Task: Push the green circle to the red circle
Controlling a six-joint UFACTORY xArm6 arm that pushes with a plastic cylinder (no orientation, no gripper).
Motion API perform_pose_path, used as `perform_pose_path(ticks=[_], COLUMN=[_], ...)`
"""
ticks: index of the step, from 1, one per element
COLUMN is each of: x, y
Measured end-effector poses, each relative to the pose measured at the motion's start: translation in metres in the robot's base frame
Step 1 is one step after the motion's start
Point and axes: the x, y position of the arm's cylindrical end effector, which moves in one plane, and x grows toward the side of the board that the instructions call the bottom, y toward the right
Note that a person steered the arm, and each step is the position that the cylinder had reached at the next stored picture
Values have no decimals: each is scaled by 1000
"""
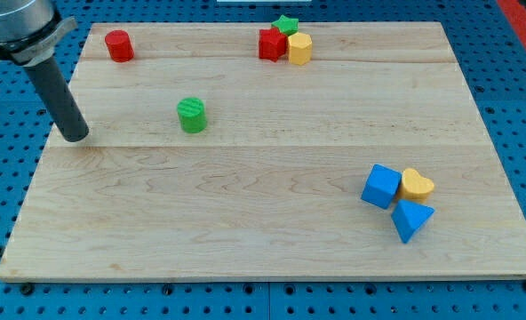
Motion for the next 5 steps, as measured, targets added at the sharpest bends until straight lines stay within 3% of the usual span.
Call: perform_pose_path(ticks=[4,5], x=[15,39], y=[-21,81])
